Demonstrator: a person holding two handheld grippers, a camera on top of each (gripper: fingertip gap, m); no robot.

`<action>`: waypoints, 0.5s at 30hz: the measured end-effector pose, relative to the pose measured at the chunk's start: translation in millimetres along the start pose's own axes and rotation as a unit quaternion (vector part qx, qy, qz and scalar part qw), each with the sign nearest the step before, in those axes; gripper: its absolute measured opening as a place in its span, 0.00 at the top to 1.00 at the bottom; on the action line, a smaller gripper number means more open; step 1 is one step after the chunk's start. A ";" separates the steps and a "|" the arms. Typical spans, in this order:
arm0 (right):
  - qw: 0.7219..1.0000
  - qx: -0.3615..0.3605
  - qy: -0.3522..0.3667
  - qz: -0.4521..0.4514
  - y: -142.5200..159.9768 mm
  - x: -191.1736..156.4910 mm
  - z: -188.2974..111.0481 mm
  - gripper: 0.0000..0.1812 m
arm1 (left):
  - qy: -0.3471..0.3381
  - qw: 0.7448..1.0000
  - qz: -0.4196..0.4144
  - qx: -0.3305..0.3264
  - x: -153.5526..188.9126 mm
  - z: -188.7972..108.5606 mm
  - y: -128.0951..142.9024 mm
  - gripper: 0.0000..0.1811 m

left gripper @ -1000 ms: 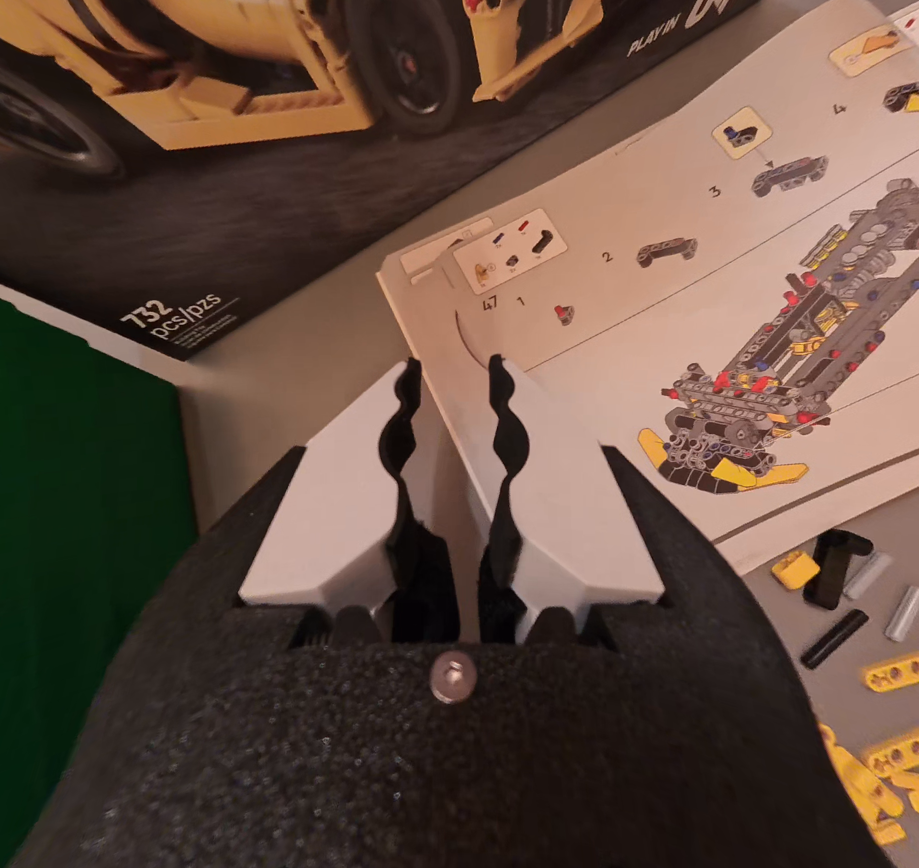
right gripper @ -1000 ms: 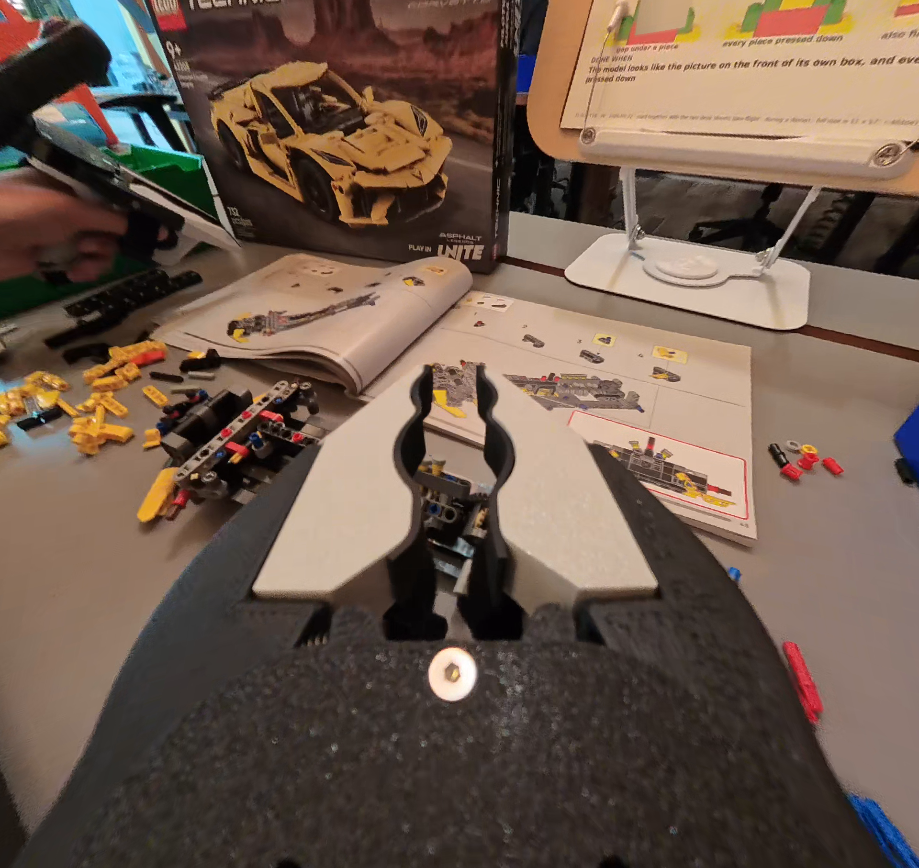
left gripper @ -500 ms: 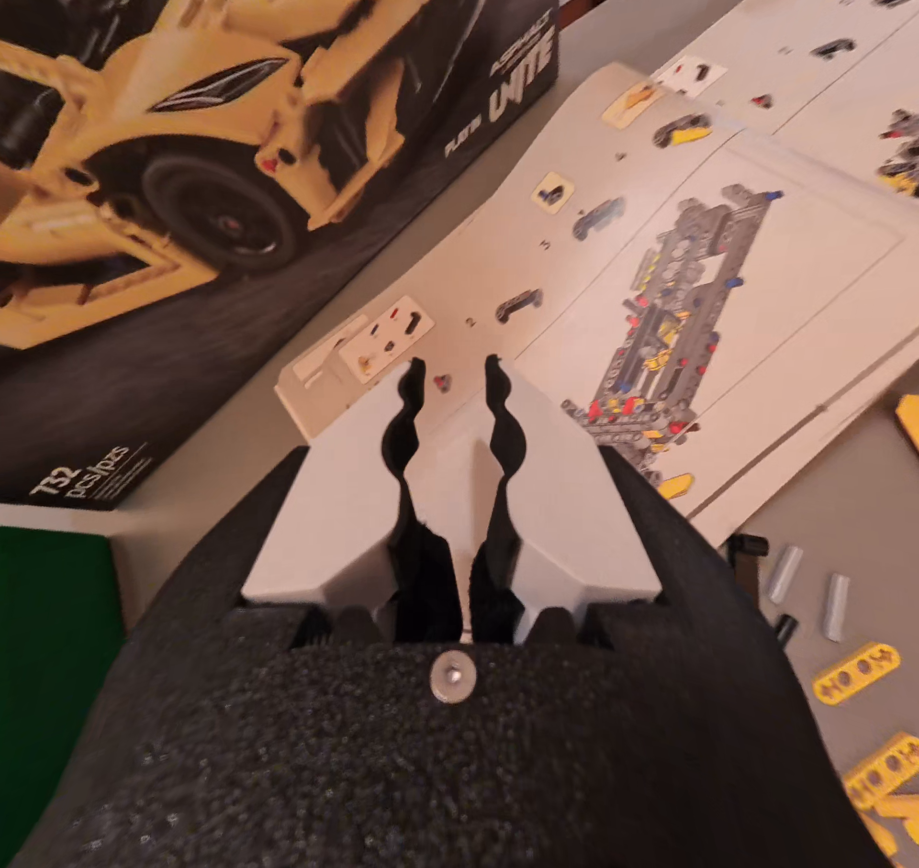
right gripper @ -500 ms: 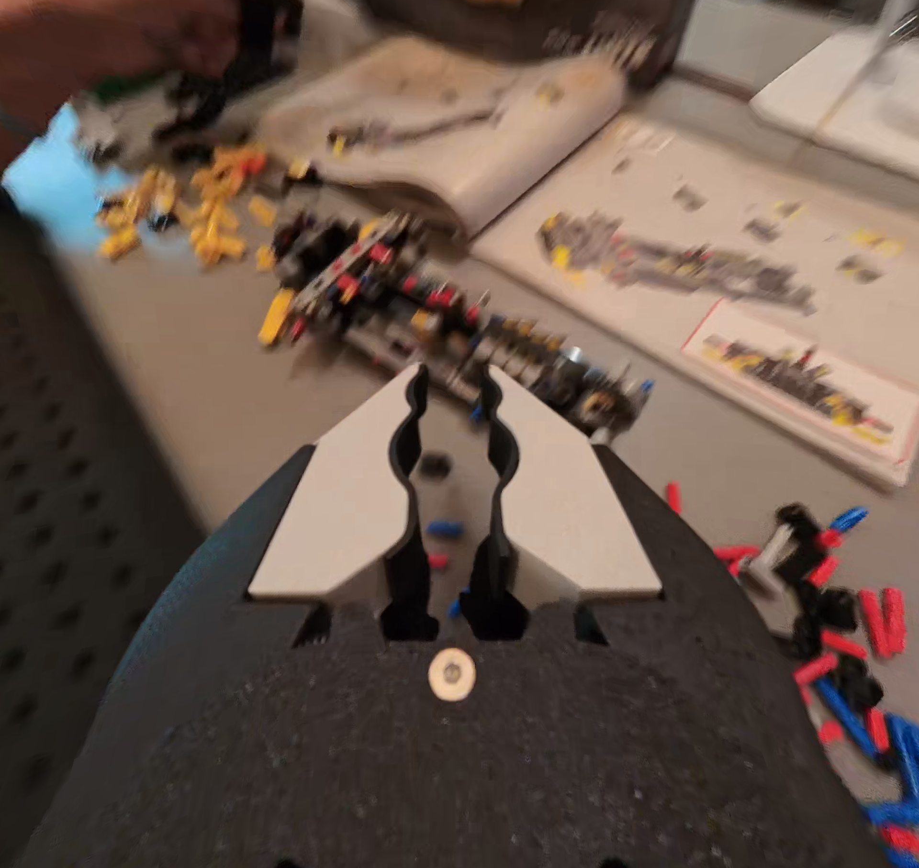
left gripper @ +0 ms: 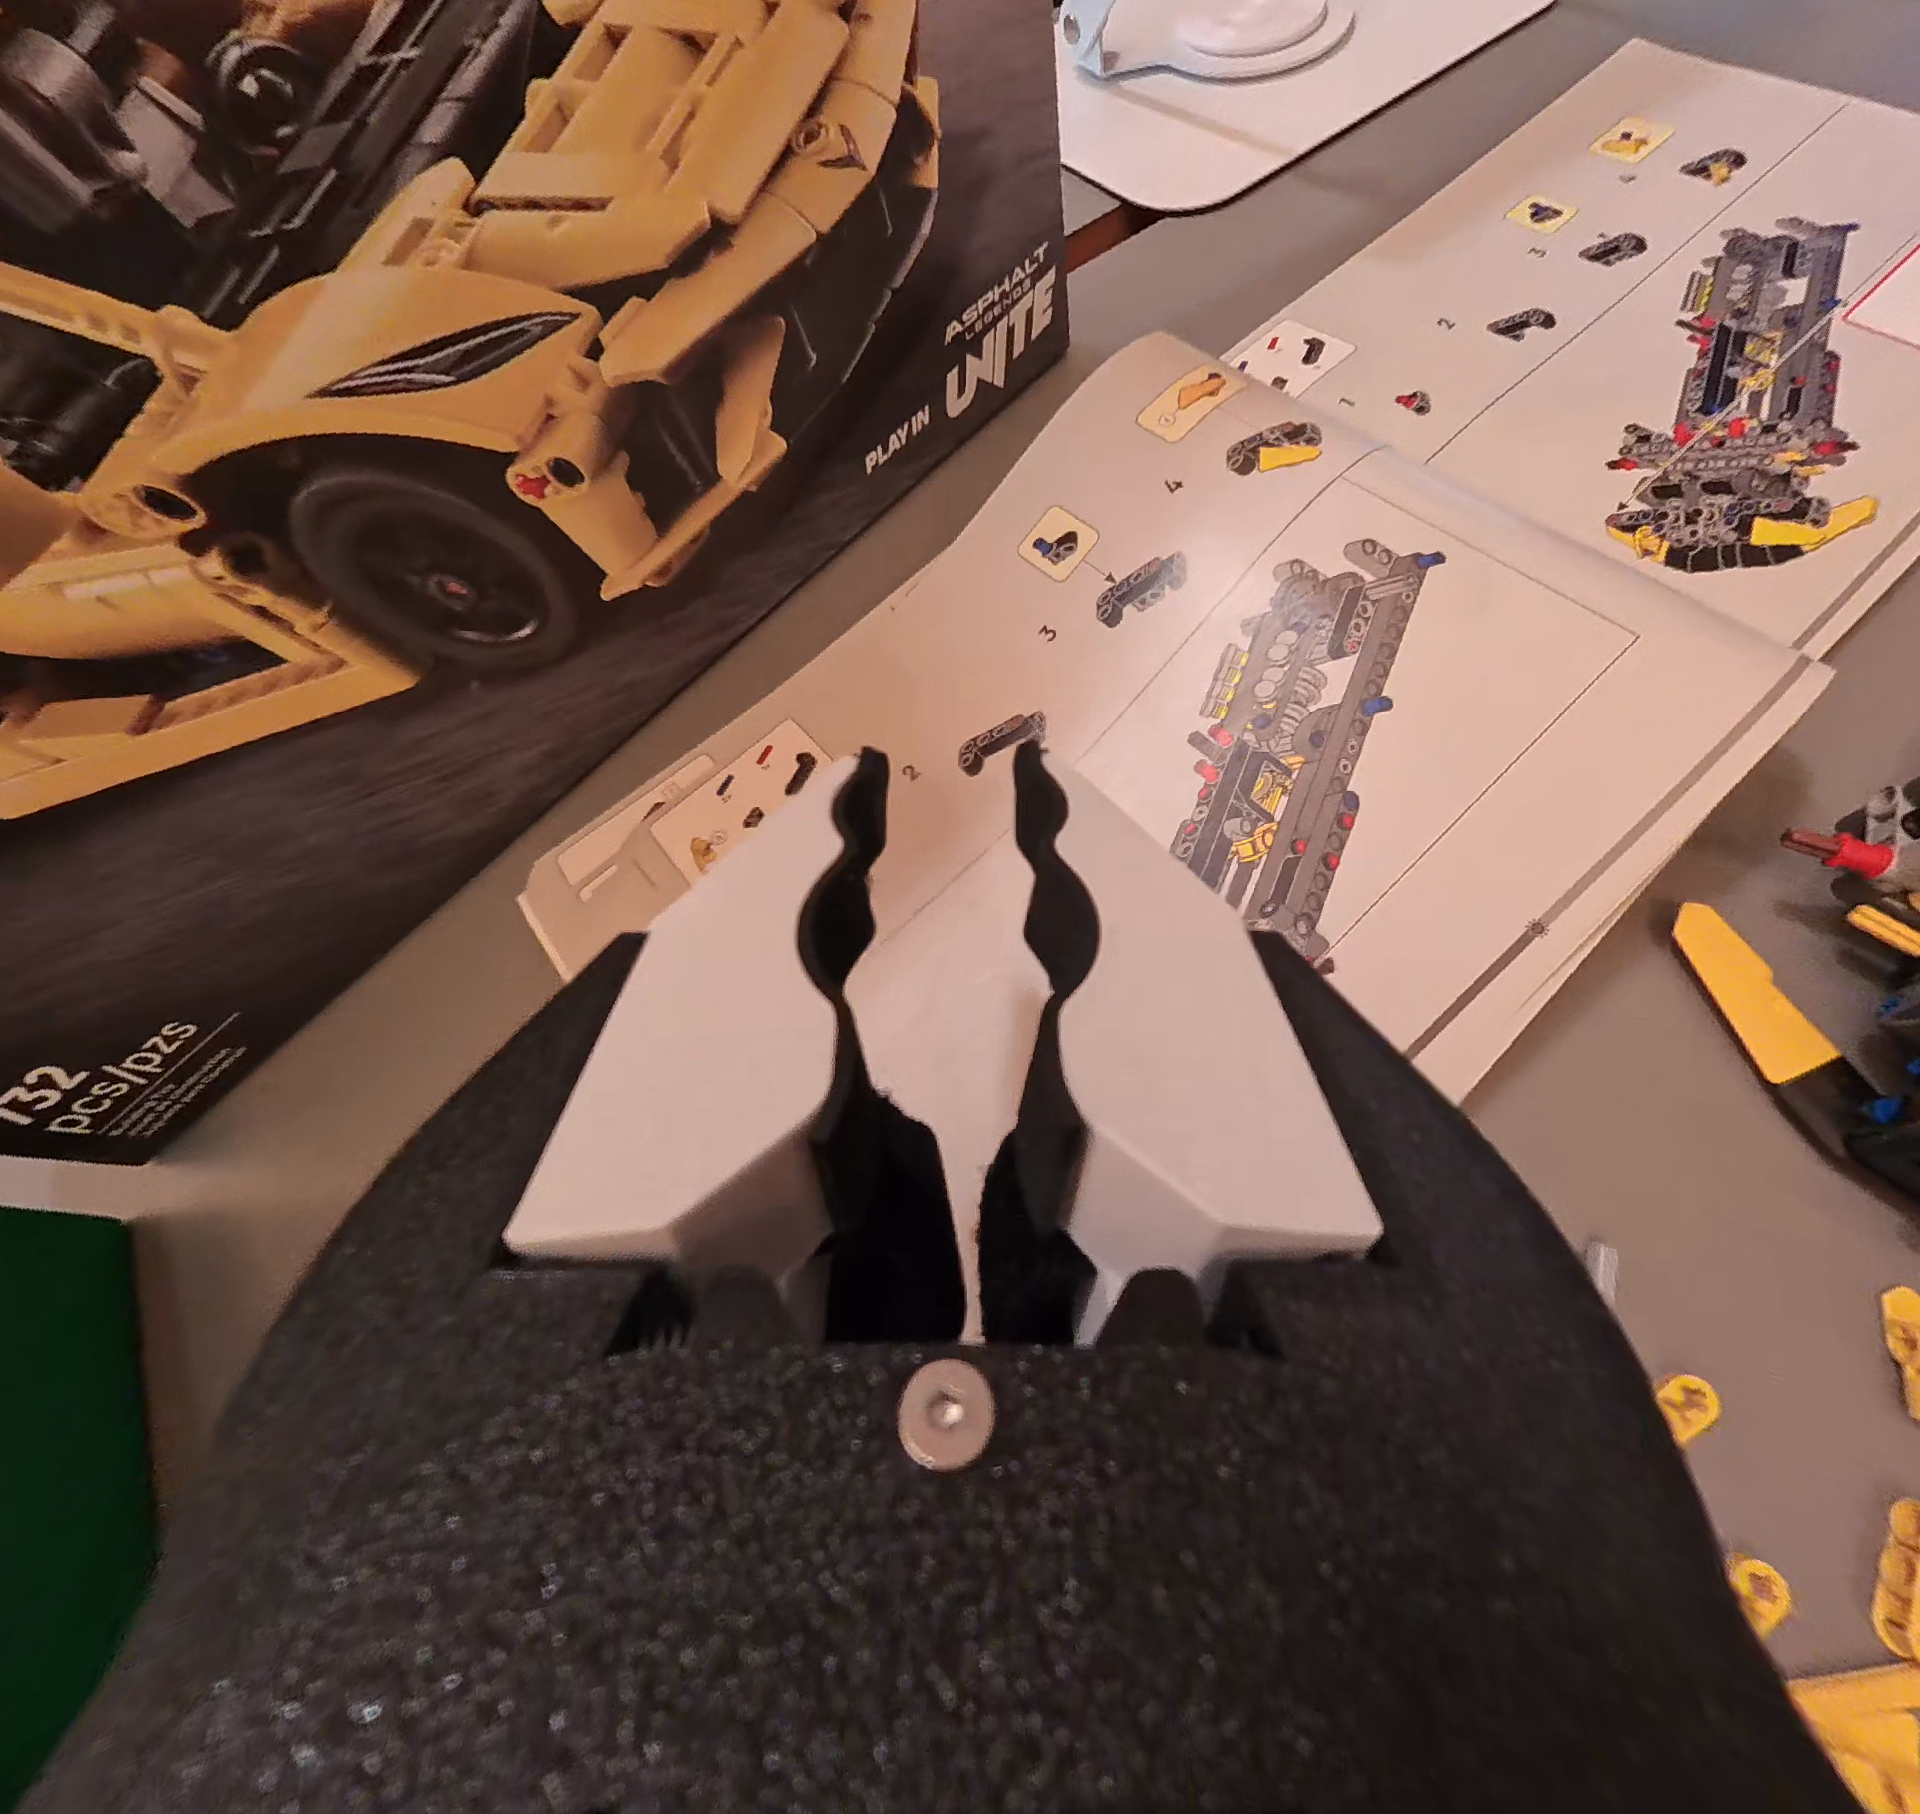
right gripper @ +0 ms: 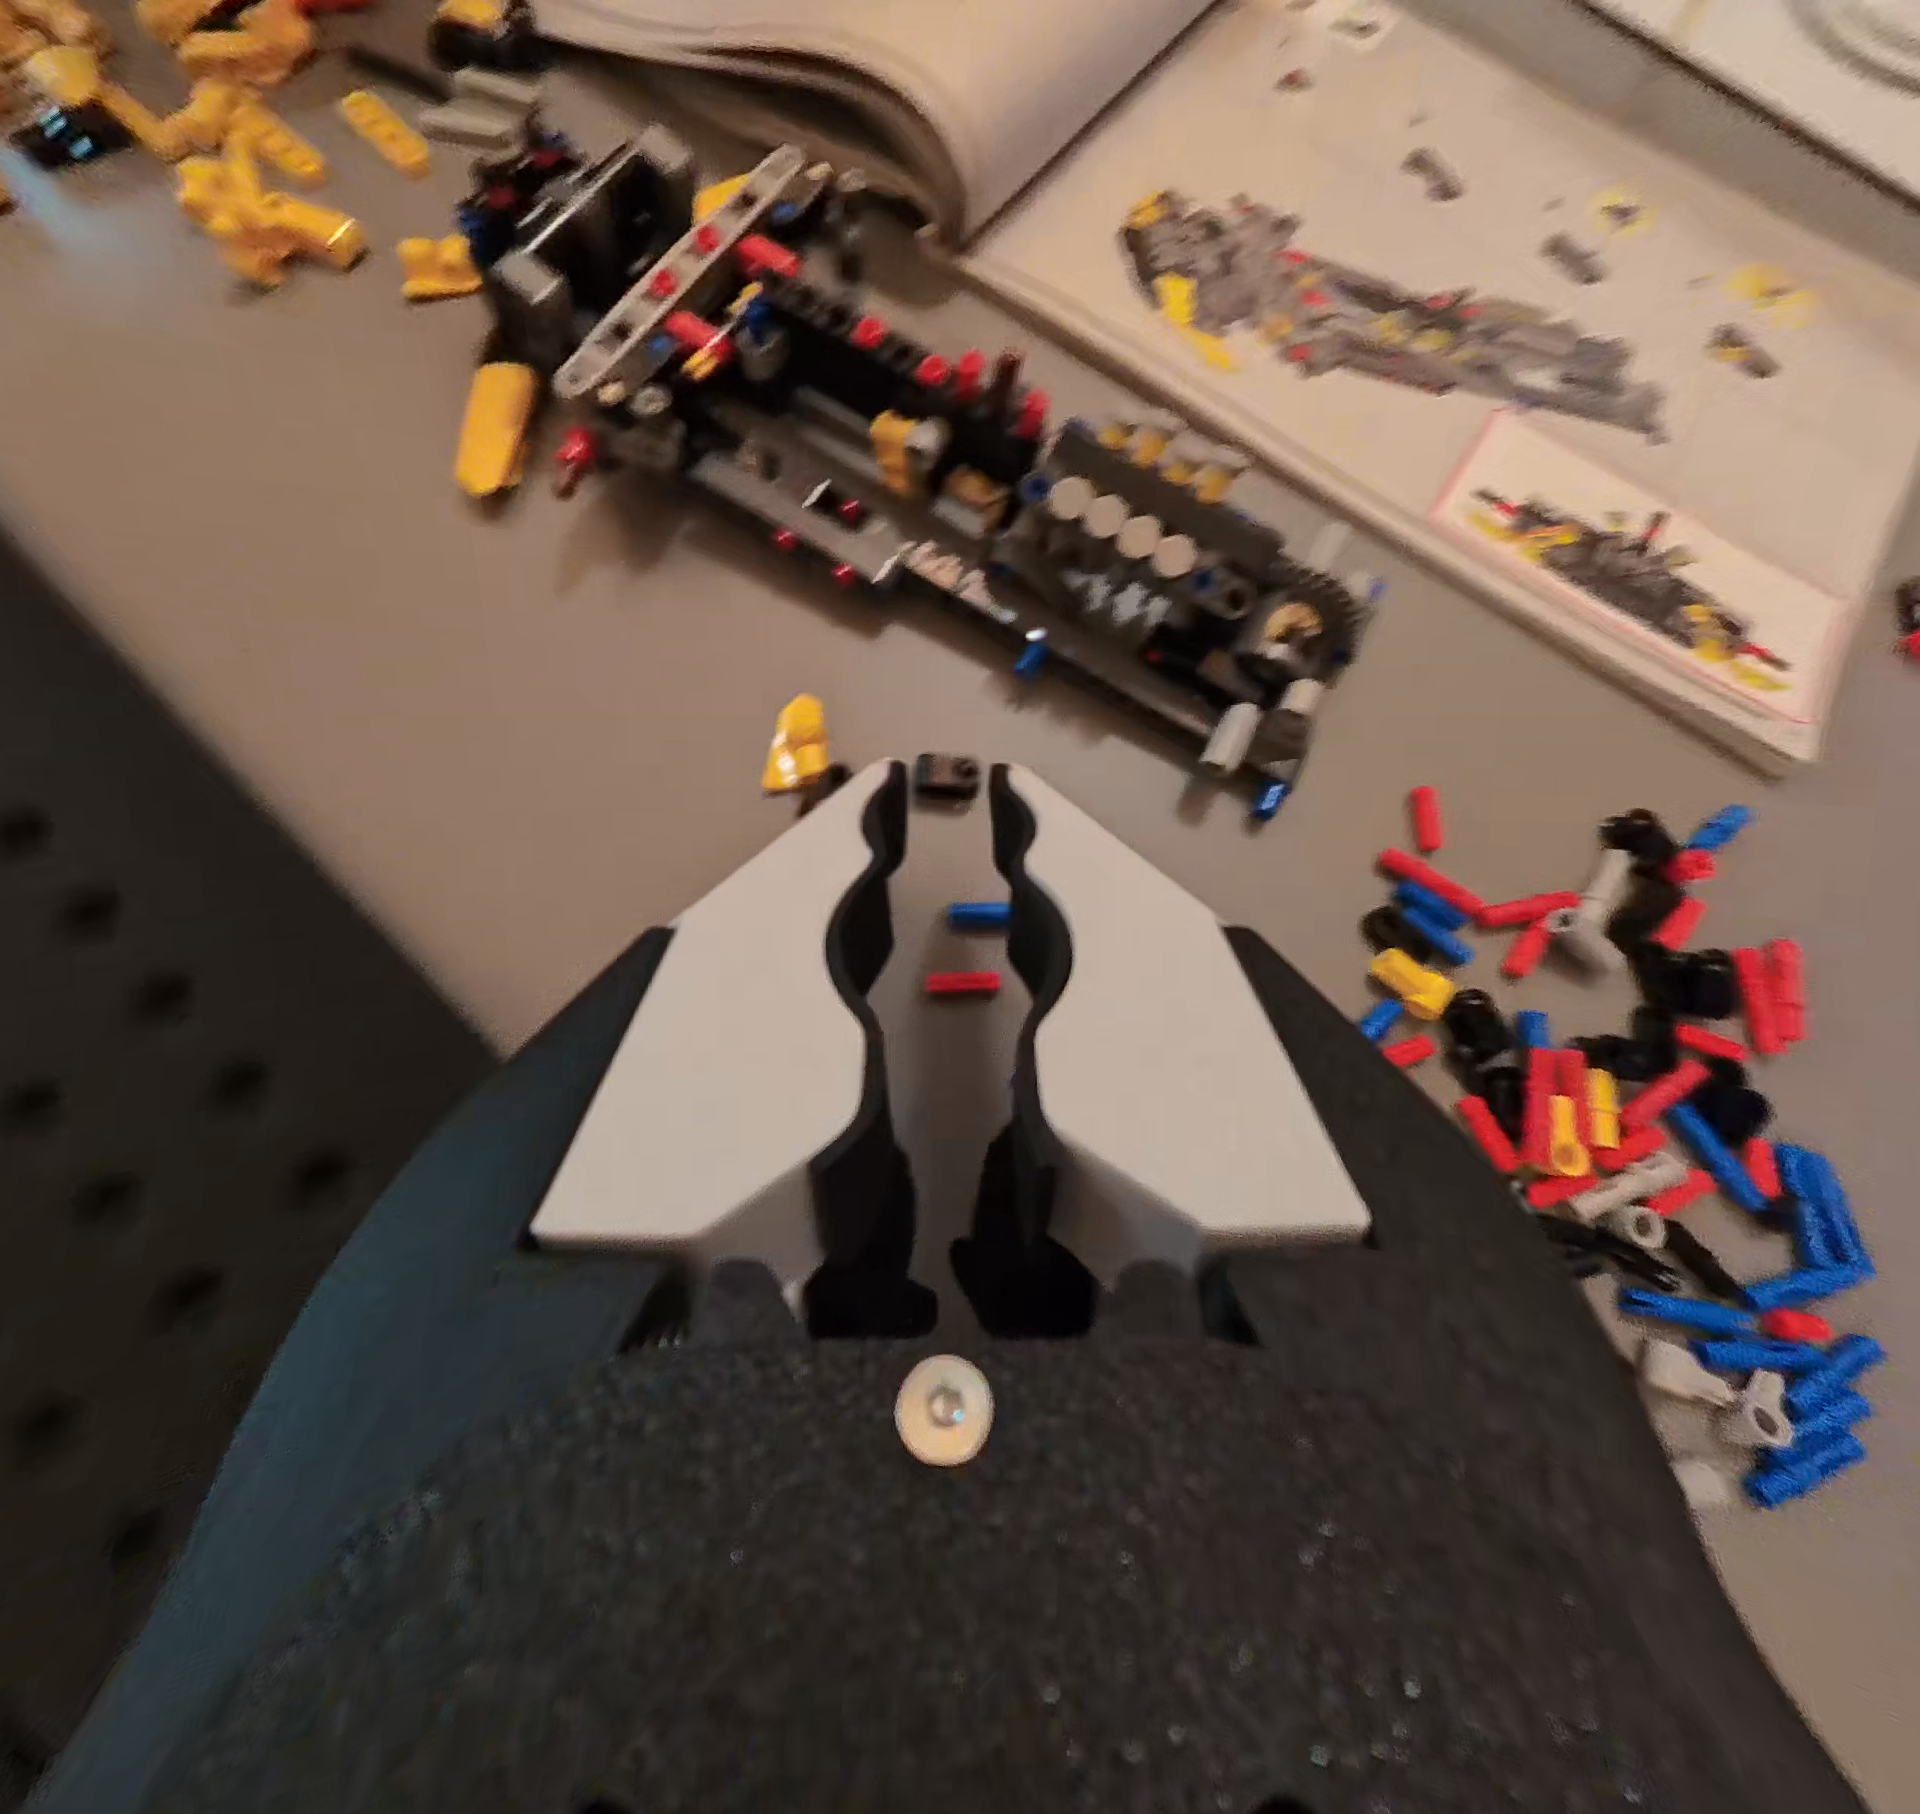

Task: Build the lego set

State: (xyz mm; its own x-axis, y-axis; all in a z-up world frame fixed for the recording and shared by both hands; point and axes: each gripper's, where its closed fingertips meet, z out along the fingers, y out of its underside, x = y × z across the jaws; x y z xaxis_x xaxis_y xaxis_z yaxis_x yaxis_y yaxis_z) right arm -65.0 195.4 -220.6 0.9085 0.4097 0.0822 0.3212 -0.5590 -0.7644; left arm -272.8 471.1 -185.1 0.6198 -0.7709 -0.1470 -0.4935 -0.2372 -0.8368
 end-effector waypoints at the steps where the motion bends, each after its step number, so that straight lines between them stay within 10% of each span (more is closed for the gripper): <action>1: 1.000 0.004 0.013 0.012 -1.7 7.7 1.3 0.94 | 0.003 1.000 -0.003 -0.001 0.7 0.1 0.2 0.87; 15: 0.994 -0.067 -0.080 0.030 14.1 -2.8 26.7 0.89 | -0.020 1.000 -0.002 0.004 -17.8 -10.9 -2.3 0.87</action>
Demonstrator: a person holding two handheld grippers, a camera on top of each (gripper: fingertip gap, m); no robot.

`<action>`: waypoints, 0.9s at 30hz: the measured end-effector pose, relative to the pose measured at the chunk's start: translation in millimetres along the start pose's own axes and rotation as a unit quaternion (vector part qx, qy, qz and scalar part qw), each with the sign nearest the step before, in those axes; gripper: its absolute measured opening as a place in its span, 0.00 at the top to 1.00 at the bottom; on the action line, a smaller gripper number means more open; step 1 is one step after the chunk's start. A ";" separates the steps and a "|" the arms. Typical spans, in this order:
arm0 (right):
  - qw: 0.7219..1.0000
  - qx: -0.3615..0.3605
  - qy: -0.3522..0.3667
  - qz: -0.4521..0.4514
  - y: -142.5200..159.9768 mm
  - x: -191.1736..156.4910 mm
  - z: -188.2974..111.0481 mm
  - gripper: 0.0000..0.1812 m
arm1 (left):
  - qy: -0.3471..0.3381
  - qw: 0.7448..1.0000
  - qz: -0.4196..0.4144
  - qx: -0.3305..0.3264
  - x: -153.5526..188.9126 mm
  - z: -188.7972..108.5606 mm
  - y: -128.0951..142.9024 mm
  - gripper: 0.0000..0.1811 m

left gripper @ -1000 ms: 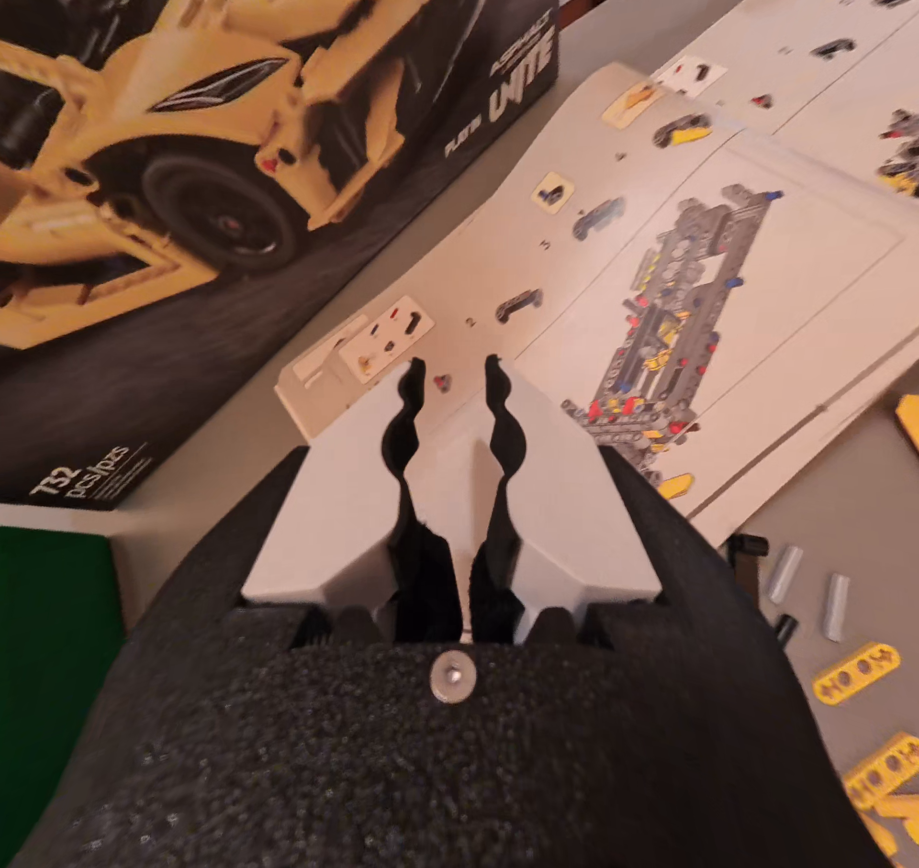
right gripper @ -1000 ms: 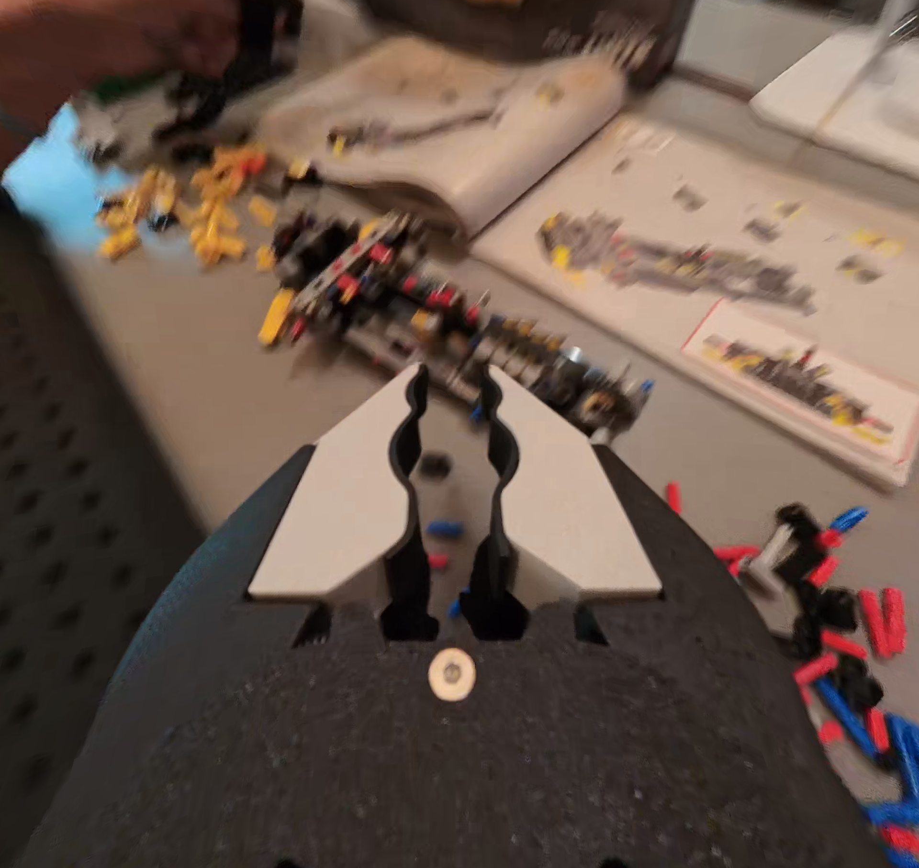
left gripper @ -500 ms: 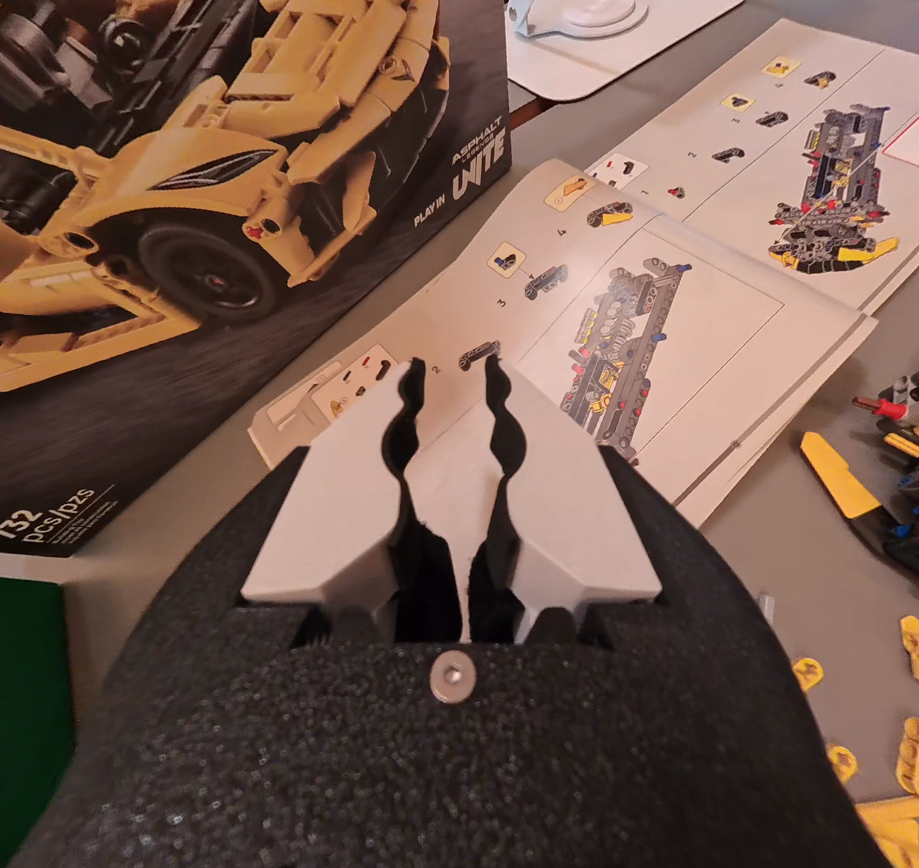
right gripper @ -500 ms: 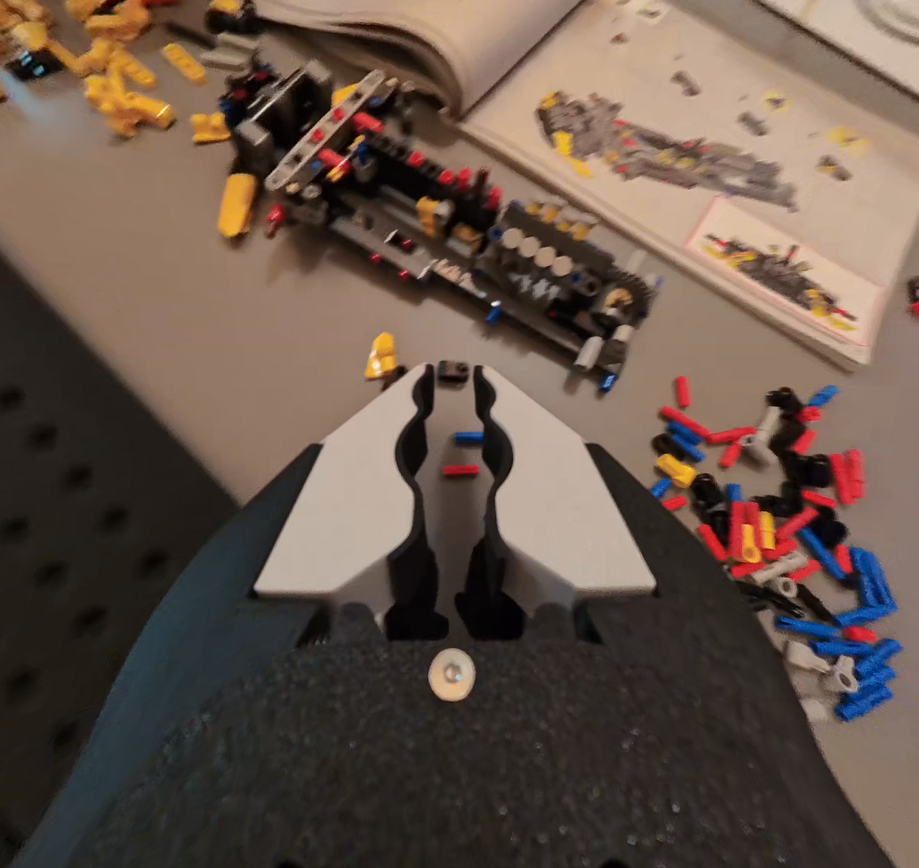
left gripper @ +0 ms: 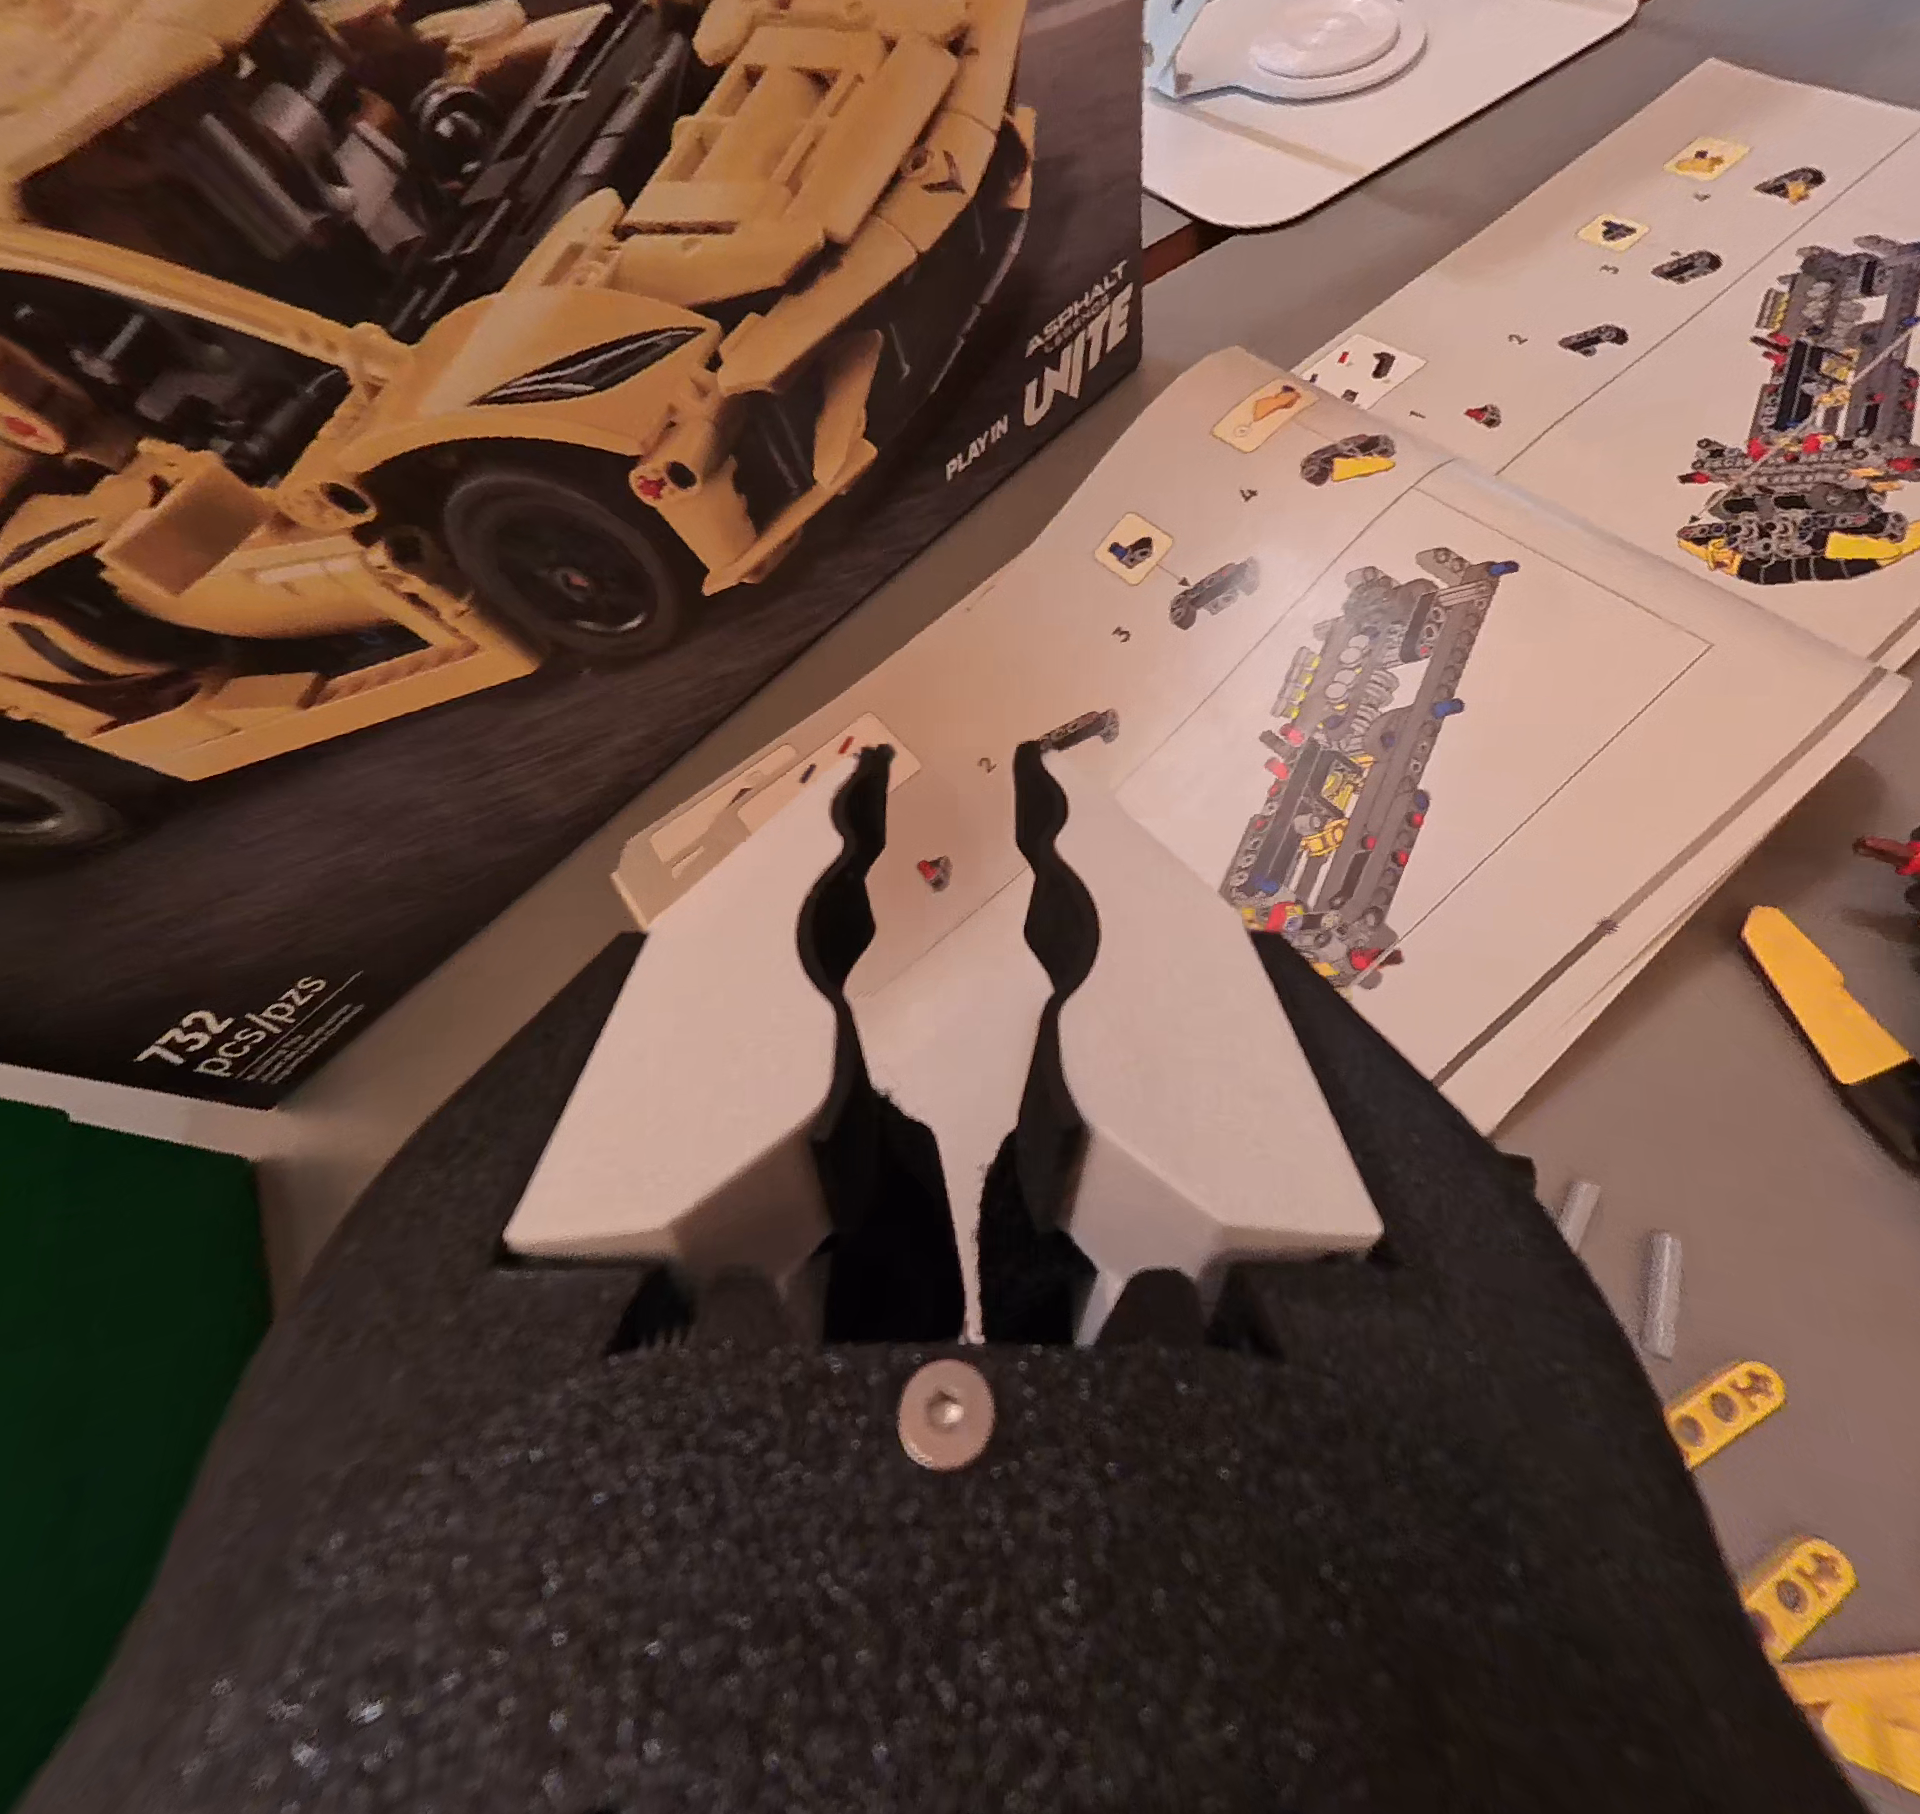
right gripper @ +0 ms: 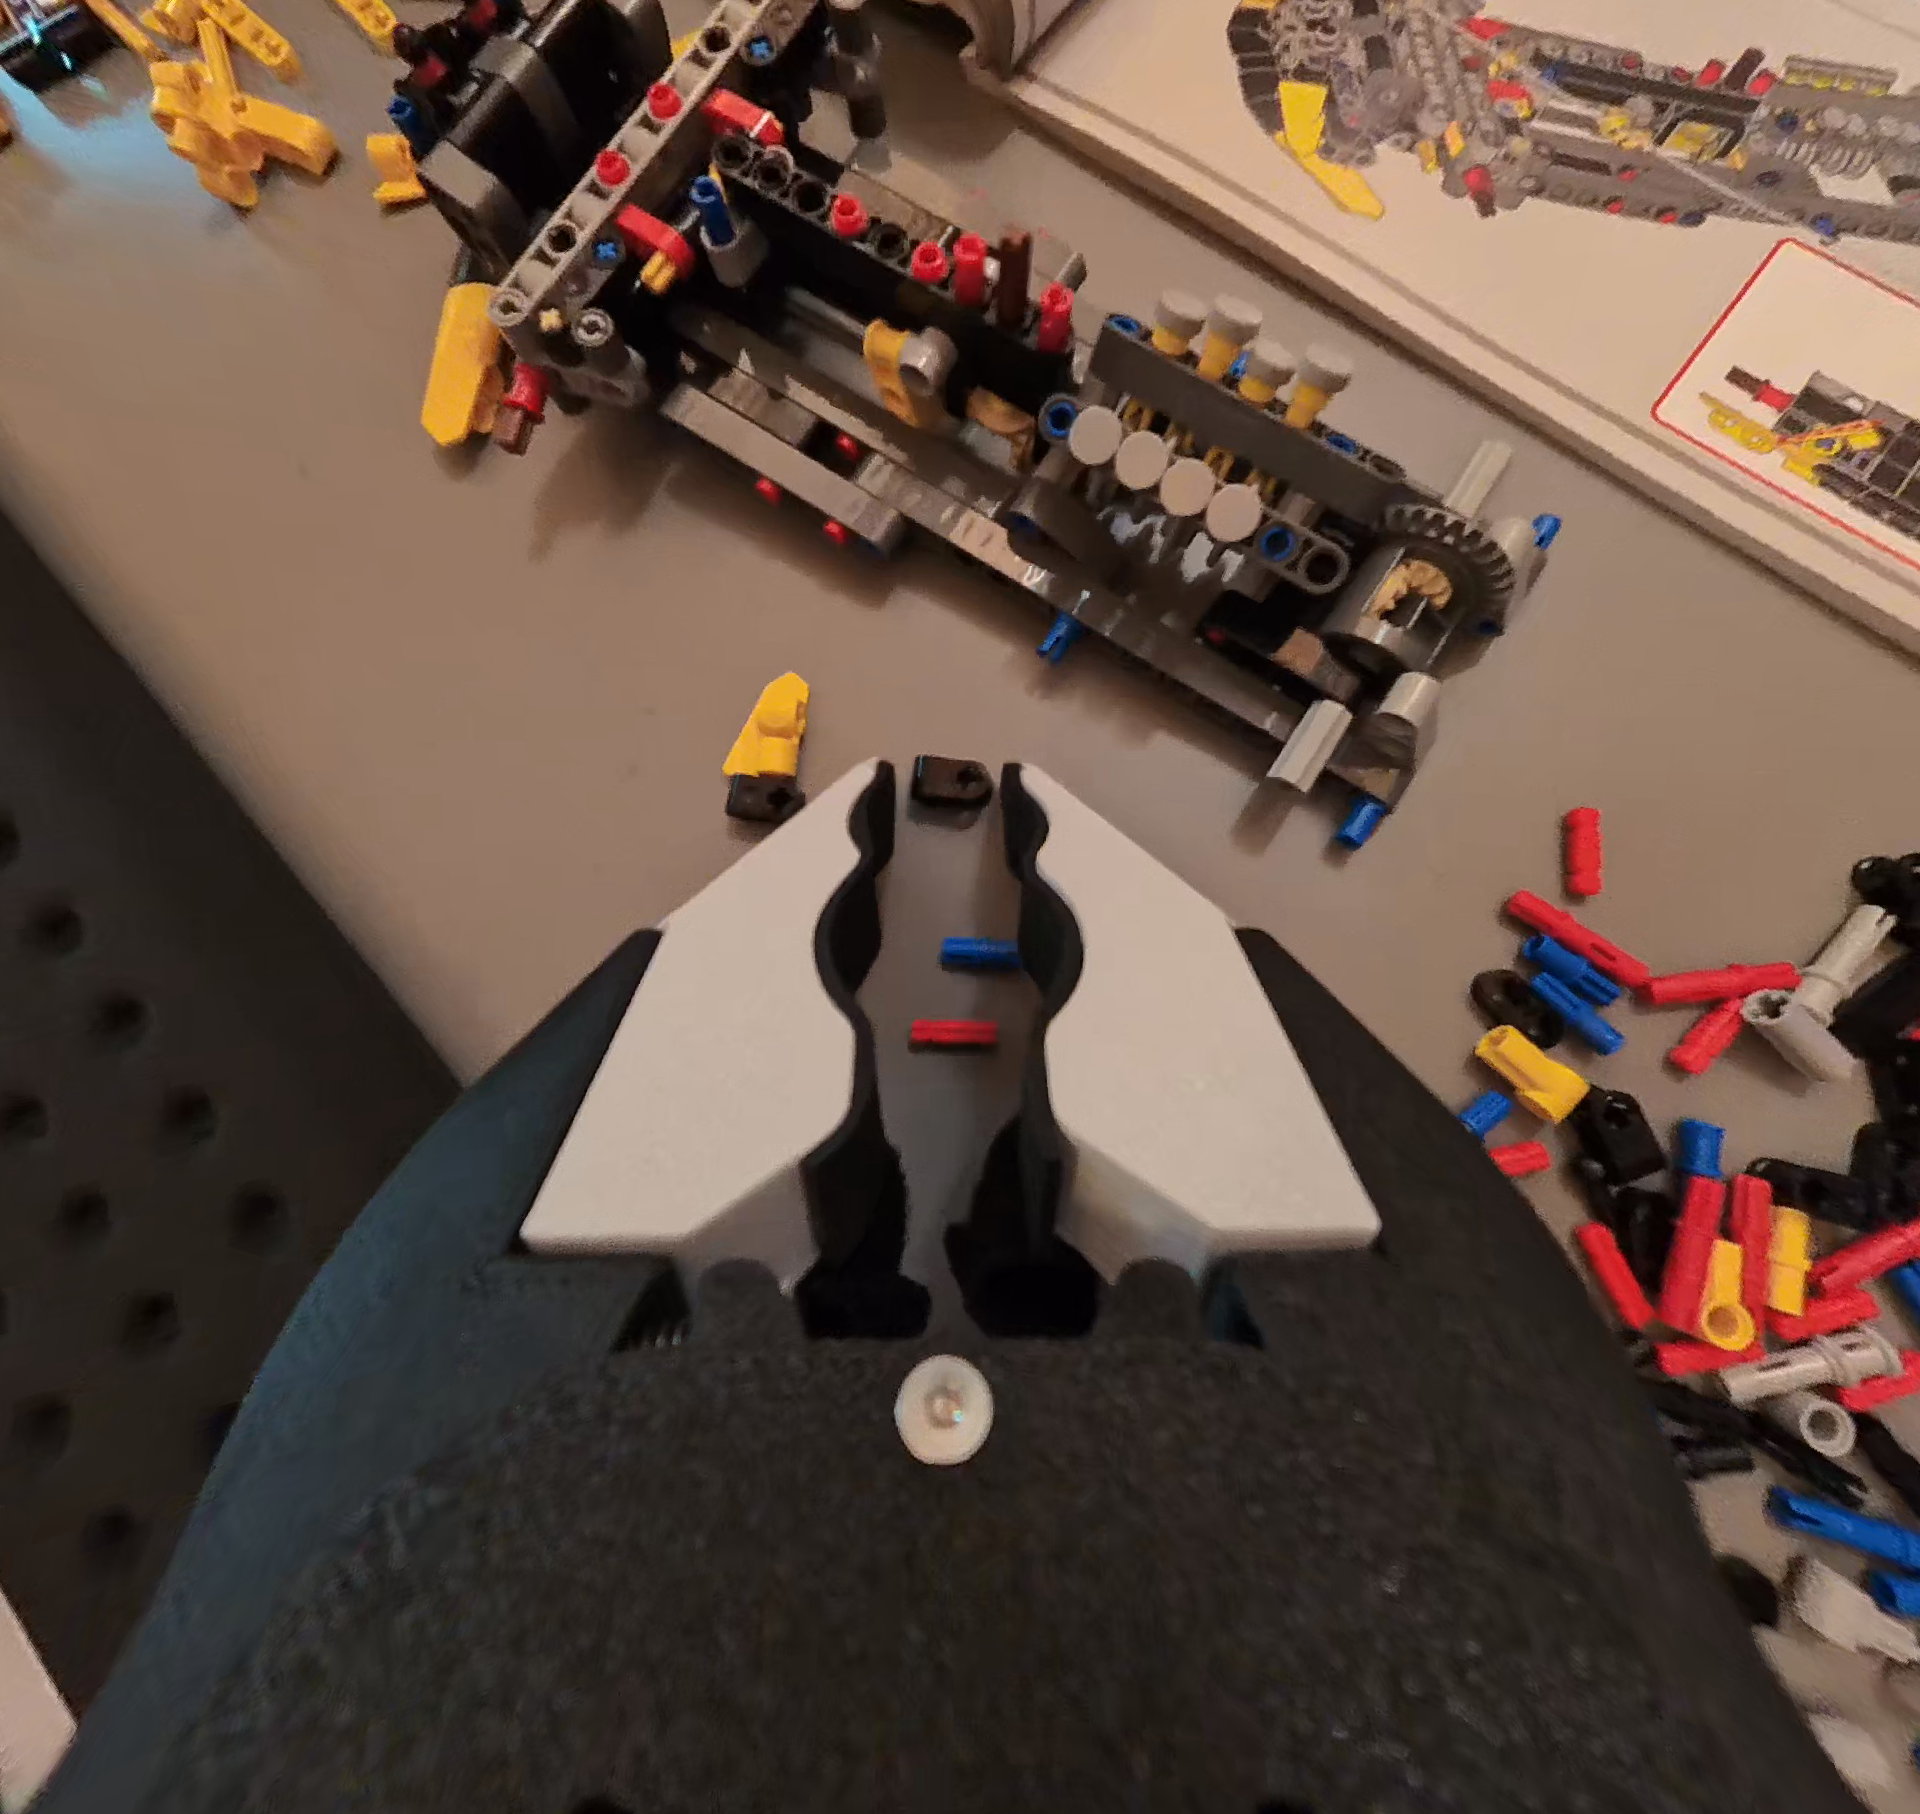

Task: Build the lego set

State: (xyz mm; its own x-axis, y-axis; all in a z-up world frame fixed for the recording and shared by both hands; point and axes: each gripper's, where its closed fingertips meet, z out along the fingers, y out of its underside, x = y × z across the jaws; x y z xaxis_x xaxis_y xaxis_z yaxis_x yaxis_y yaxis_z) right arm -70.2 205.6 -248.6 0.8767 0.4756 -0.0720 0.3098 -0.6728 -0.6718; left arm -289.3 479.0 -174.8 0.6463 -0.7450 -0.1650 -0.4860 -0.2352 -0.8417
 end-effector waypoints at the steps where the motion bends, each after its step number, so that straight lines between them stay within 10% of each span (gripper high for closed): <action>1: 1.000 0.005 0.005 -0.004 -1.3 -0.2 -2.0 0.89 | -0.004 1.000 -0.001 -0.001 -3.8 -1.0 0.8 0.87; 15: 0.997 -0.005 0.047 -0.057 4.1 2.1 -0.2 1.00 | -0.065 0.997 0.003 -0.052 -36.2 4.7 26.8 0.87; 27: 0.999 -0.002 0.021 -0.025 0.6 -2.4 2.7 0.88 | -0.049 0.997 0.016 -0.053 -23.0 9.3 25.5 0.87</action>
